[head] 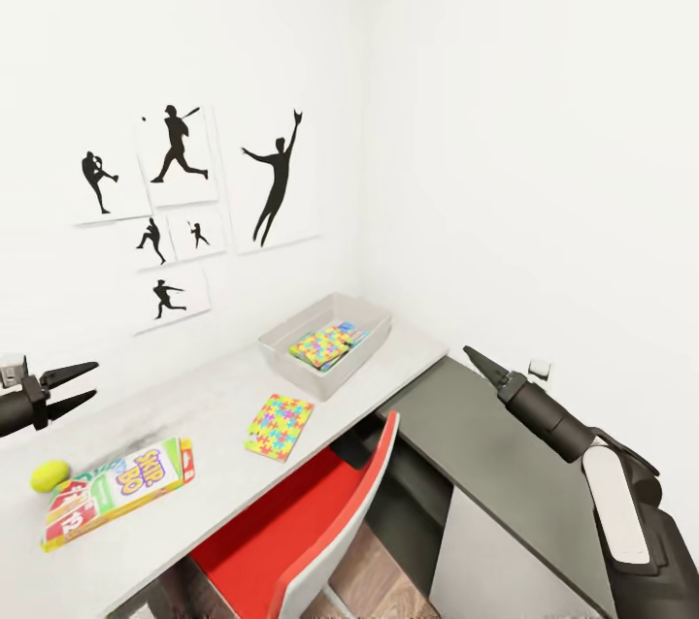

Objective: Put all the toys in the child's room - the three board games (two on the bed and one on the table), the two jigsaw puzzles on the table, and the tennis ball on the table - inside the toy box on the table in the child's room.

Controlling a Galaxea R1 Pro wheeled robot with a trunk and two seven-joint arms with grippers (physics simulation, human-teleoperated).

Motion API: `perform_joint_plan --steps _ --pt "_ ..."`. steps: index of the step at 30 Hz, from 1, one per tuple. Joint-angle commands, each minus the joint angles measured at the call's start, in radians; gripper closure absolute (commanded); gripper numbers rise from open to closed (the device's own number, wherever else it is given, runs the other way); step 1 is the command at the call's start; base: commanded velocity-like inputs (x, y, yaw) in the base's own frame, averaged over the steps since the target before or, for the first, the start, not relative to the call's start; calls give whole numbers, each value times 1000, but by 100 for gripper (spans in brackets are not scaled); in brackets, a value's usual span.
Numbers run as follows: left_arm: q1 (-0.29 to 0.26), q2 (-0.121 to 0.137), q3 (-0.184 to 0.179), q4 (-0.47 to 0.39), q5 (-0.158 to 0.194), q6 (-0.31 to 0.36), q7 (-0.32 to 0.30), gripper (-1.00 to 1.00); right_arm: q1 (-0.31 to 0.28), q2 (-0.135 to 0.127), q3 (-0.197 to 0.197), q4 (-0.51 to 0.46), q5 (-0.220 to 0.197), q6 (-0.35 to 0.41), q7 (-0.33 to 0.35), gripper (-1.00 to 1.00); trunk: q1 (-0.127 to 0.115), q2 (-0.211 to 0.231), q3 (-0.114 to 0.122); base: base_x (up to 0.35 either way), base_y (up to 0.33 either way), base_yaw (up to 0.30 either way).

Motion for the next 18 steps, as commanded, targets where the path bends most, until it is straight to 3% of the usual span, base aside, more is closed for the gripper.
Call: perform_joint_plan --steps 1,18 --pt "-1 0 1 1 1 7 -1 -100 0 0 -1 0 -4 6 1 -100 0 -1 0 -243 210 221" --pt "-1 -1 1 1 1 6 -1 -100 0 2 2 0 2 -4 -12 -100 0 -1 19 -181 242 222"
